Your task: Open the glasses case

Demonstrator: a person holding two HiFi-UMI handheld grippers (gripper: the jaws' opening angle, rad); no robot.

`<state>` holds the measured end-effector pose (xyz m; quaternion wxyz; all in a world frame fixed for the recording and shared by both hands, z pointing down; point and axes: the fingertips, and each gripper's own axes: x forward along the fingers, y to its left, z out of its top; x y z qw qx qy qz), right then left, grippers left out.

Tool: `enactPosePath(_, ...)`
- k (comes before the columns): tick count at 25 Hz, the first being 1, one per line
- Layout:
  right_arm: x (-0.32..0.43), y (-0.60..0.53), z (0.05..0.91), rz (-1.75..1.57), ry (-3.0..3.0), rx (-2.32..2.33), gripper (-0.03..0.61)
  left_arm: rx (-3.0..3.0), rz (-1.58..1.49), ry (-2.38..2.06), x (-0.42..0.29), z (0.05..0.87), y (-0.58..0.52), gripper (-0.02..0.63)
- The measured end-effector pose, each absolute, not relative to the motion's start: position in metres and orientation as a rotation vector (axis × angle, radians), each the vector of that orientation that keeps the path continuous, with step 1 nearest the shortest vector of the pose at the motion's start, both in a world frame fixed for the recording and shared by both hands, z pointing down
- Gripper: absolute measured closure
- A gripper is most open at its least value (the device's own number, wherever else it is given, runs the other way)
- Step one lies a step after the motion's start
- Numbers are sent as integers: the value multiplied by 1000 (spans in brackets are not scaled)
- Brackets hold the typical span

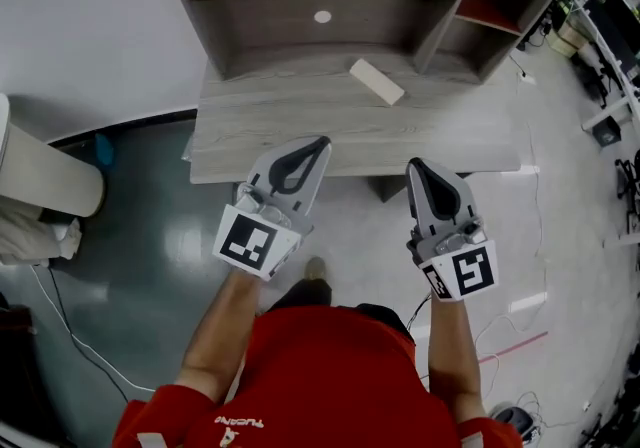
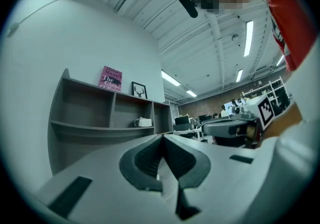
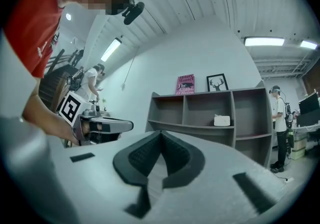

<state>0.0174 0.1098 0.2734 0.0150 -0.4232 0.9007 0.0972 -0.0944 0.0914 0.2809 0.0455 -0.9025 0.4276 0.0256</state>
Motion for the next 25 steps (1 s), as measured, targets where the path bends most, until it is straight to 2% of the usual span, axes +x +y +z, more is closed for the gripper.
enactPosePath(15,16,-12,311,304,2871,-1460,574,-2814,33,1304,-98,314,-32,604)
enactPosePath(25,42,-105,359,259,2969,-1435,574,-2763,-66,1385,-69,347,-120,604)
